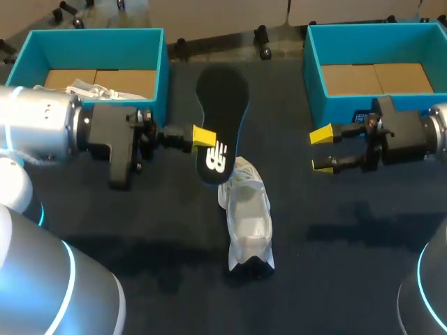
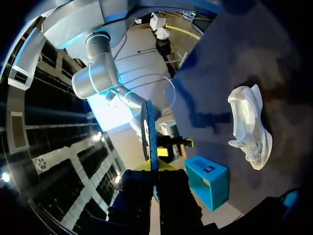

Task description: Take the shoe out of the shoebox, open the shoe tongue, remove and reinsert the insole, then place the shoe into the shoebox

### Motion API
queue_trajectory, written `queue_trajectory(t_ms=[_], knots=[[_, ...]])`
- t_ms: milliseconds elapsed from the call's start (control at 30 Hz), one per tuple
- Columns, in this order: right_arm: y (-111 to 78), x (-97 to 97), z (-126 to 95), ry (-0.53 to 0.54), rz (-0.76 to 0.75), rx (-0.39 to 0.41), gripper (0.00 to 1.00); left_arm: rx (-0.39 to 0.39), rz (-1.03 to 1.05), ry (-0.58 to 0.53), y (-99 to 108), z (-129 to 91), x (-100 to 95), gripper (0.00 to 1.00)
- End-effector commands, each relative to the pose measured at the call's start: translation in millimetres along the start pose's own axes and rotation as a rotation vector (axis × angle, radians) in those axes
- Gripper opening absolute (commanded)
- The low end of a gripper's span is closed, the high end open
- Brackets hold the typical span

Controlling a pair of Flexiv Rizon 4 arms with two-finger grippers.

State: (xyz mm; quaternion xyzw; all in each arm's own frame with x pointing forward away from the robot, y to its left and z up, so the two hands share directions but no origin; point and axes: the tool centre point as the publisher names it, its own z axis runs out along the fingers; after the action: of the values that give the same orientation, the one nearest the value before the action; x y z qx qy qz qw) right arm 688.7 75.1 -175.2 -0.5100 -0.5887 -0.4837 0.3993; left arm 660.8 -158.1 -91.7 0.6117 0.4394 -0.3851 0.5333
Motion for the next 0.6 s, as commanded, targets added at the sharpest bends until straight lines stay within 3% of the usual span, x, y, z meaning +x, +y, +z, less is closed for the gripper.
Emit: queue_trajectory(t_ms=[33, 367, 400, 600], knots=[[-0.5, -0.1, 0, -0.001, -0.001, -0.002, 1.00, -0.068, 0.007, -0.004, -5, 3, 8.5, 0.00], [-0.5, -0.1, 0, -0.001, -0.001, -0.002, 1.00, -0.068, 0.007, -0.004, -5, 3, 8.5, 0.00], [-0.5, -0.1, 0, -0.001, -0.001, -0.002, 1.00, -0.035, -0.025, -0.021, -8, 10, 16.6, 0.00], [-0.5, -0.1, 0, -0.001, -0.001, -0.002, 1.00, -0.021, 0.003, -0.010, -11, 28, 51.7, 0.00]])
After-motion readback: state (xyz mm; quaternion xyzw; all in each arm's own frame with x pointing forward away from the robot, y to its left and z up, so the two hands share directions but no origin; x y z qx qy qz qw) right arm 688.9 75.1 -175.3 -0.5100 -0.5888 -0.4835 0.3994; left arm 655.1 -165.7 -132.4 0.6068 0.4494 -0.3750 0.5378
